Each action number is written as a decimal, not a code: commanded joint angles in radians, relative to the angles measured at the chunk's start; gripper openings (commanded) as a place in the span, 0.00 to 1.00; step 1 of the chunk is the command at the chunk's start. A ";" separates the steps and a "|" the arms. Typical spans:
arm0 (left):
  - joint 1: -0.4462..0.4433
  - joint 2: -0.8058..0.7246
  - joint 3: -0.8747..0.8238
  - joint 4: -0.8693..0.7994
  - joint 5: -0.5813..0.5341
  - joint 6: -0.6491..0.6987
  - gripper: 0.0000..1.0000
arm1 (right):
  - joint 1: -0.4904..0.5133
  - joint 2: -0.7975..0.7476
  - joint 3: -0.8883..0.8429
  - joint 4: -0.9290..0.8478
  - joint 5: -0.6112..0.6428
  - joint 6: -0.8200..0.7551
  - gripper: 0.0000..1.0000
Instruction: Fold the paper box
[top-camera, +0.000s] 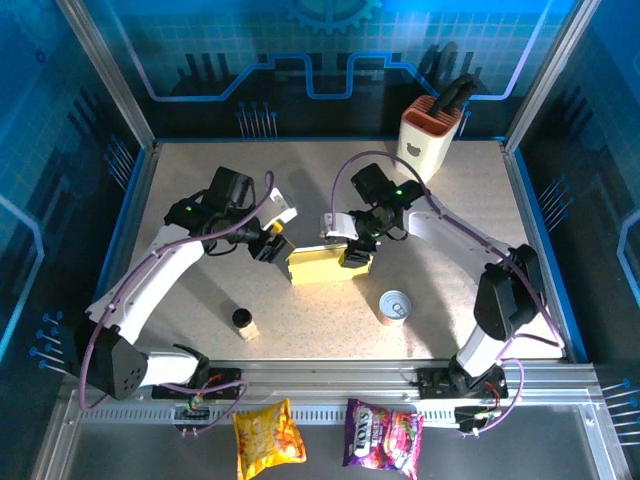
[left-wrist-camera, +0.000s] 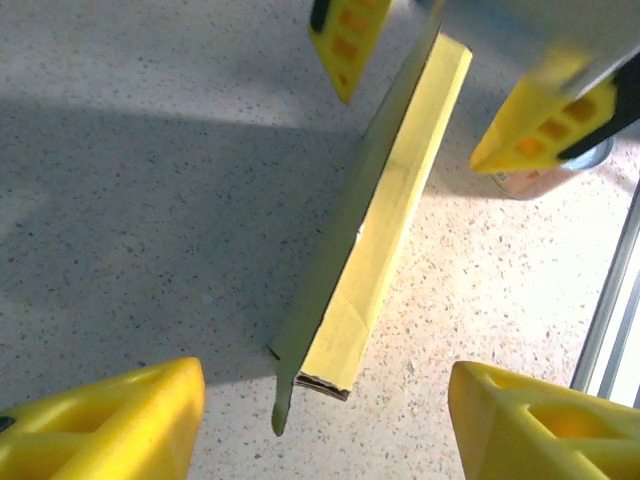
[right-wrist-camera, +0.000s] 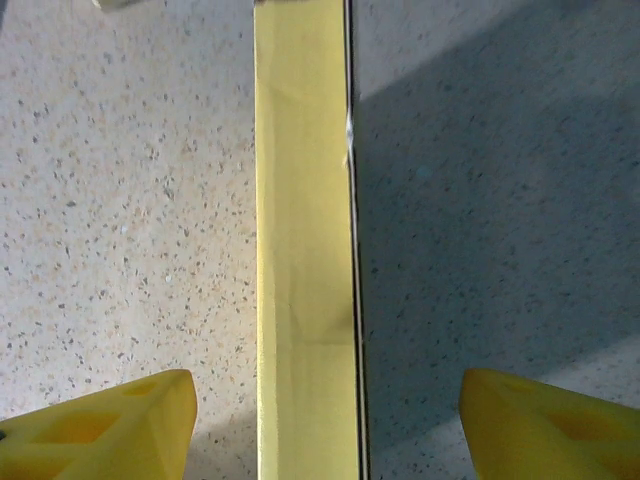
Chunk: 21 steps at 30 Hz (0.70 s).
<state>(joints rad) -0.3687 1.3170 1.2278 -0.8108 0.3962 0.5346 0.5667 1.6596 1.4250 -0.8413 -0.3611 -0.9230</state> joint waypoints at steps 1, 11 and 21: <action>-0.026 0.024 0.037 -0.050 -0.023 0.095 0.69 | -0.031 -0.088 -0.028 0.069 -0.106 0.084 0.72; -0.105 0.151 0.121 -0.105 -0.069 0.180 0.79 | -0.129 -0.351 -0.220 0.438 0.011 0.544 0.71; -0.152 0.305 0.163 -0.129 -0.099 0.205 0.79 | -0.193 -0.555 -0.376 0.532 0.087 0.679 0.75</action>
<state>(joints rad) -0.5022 1.6035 1.3655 -0.8993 0.3077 0.7055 0.3996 1.1328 1.0653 -0.3607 -0.3183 -0.3271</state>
